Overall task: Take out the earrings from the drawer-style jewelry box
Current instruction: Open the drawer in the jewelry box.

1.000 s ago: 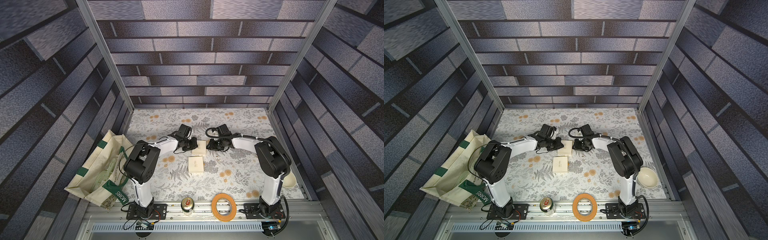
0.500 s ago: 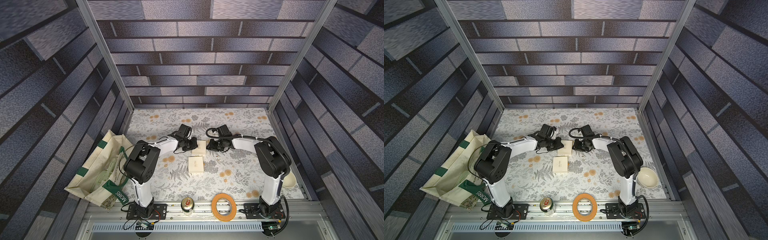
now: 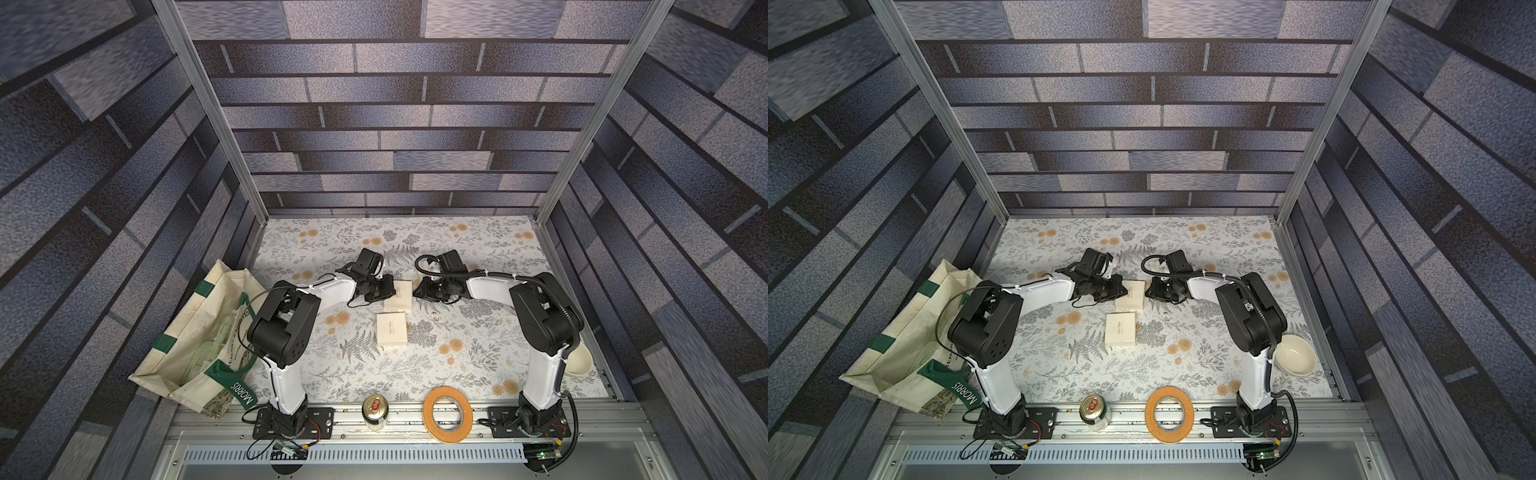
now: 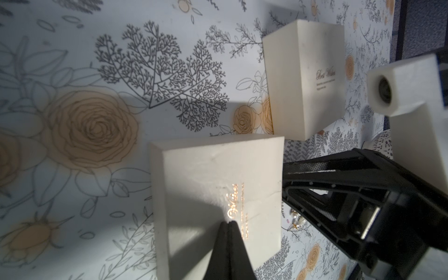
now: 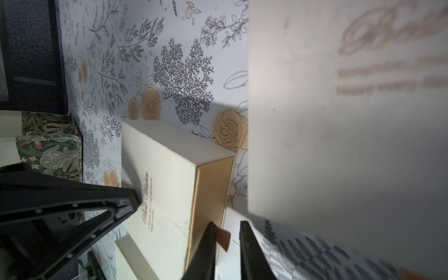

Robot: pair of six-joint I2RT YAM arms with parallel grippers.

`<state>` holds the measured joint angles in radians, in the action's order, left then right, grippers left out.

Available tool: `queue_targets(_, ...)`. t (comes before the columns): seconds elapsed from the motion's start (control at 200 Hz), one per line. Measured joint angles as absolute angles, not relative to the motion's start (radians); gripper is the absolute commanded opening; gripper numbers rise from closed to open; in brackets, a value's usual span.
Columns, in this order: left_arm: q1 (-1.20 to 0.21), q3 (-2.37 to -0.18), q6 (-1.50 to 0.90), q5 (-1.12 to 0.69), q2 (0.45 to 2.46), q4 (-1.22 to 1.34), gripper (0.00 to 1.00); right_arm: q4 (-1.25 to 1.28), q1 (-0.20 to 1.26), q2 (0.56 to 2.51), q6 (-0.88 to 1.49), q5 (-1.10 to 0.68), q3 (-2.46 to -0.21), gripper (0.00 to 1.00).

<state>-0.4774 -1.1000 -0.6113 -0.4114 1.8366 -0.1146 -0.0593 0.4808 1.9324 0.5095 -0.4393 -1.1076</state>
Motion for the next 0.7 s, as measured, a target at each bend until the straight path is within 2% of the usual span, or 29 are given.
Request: queue_targets(0.701, -0.477, -1.096, -0.611, -0.411, 1.836, -0.109, 0.0, -0.039, 0.479, 1.932, 0.525, -0.459, -1.102, 0.17)
